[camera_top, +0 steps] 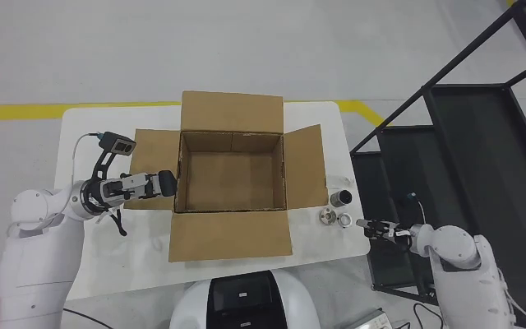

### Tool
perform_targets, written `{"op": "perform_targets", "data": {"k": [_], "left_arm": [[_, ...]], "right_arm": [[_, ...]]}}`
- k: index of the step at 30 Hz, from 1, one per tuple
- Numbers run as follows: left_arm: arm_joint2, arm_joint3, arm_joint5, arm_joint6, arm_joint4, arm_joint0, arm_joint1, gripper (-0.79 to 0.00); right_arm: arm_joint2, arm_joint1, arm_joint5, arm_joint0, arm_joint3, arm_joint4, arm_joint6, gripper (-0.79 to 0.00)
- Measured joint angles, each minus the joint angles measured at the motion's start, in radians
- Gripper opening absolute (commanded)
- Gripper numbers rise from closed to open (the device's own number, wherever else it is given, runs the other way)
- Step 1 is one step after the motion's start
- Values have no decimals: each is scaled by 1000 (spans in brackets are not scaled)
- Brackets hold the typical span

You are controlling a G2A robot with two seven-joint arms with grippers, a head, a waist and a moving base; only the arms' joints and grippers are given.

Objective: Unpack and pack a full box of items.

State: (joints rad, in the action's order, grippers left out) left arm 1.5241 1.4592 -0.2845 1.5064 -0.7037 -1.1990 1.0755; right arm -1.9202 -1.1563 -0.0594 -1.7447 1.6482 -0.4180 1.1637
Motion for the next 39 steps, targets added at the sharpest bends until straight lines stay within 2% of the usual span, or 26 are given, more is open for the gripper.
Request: {"op": "perform_targets", "data": {"k": [6, 12, 32, 35, 38, 39], "left_arm": [[0, 0, 0, 0, 0, 0, 0, 0], [0, 0, 0, 0, 0, 0, 0, 0], [0, 0, 0, 0, 0, 0, 0, 0], [0, 0, 0, 0, 0, 0, 0, 0], [0, 0, 0, 0, 0, 0, 0, 0], [0, 0, 0, 0, 0, 0, 0, 0]], "right_arm": [[76, 6, 15, 88, -109, -55, -25, -446], [129, 11, 27, 160, -199, -81, -42, -474], [238, 25, 99, 264, -335, -175, -68, -529], [252, 27, 116, 282, -351, -186, -72, -600], [265, 28, 136, 297, -365, -199, -77, -733], [269, 29, 141, 300, -368, -203, -78, -739]]}}
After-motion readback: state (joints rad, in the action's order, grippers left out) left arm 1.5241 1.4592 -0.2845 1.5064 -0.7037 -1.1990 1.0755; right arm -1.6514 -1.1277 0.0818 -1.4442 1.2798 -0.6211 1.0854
